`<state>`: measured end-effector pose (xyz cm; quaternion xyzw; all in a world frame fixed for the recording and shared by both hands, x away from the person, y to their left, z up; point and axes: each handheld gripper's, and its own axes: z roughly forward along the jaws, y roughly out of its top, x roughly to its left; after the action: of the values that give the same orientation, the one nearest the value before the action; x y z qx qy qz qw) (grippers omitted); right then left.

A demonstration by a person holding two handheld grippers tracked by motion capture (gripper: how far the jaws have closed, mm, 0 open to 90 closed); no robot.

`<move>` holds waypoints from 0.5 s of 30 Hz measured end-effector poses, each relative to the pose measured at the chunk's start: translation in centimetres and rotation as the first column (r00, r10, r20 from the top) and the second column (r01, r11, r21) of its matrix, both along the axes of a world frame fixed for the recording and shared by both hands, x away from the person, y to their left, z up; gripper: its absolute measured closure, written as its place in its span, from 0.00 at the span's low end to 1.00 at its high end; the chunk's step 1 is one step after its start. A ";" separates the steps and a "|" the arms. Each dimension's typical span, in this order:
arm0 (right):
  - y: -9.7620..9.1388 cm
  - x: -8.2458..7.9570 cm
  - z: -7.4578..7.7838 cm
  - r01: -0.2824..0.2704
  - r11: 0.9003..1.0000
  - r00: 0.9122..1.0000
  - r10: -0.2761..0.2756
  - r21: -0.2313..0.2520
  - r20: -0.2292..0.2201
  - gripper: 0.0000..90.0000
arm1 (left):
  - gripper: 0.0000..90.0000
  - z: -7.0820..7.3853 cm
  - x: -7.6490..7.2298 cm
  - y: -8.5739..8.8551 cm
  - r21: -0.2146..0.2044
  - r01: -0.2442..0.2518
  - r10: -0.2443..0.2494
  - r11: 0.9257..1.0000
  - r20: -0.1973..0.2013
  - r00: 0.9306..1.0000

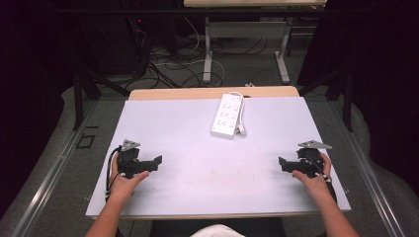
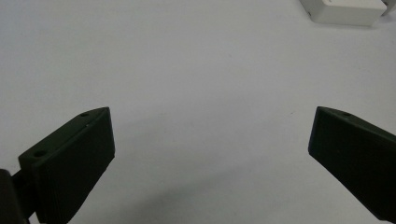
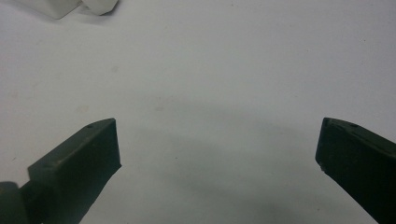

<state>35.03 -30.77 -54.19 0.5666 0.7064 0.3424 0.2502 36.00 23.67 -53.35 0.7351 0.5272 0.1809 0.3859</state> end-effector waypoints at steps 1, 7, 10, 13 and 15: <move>0.1 0.0 0.0 0.001 1.000 1.000 -0.001 0.003 0.000 0.00 | 0.00 0.0 0.0 0.0 0.002 0.001 -0.001 1.000 0.002 1.000; 0.3 -0.1 0.0 -0.019 1.000 0.999 0.020 -0.017 0.028 0.00 | 0.00 0.1 -0.1 -0.2 0.001 0.001 -0.001 1.000 0.006 1.000; 0.5 -0.1 -0.1 -0.021 0.999 0.999 0.023 -0.048 0.040 0.00 | 0.00 0.1 -0.1 -0.3 0.006 0.007 -0.007 1.000 0.000 1.000; 1.0 0.0 0.0 -0.017 0.998 0.998 0.020 -0.065 0.052 0.01 | 0.00 0.1 -0.2 -0.4 0.015 0.008 -0.008 1.000 0.001 1.000; 1.3 0.0 0.1 -0.024 0.998 0.998 0.027 -0.055 0.055 0.03 | 0.00 0.1 -0.3 -0.5 0.014 0.003 -0.003 1.000 0.000 1.000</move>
<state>35.05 -29.51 -54.12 0.5409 0.7154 0.3420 0.2805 35.73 23.20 -53.24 0.7387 0.5248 0.1838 0.3810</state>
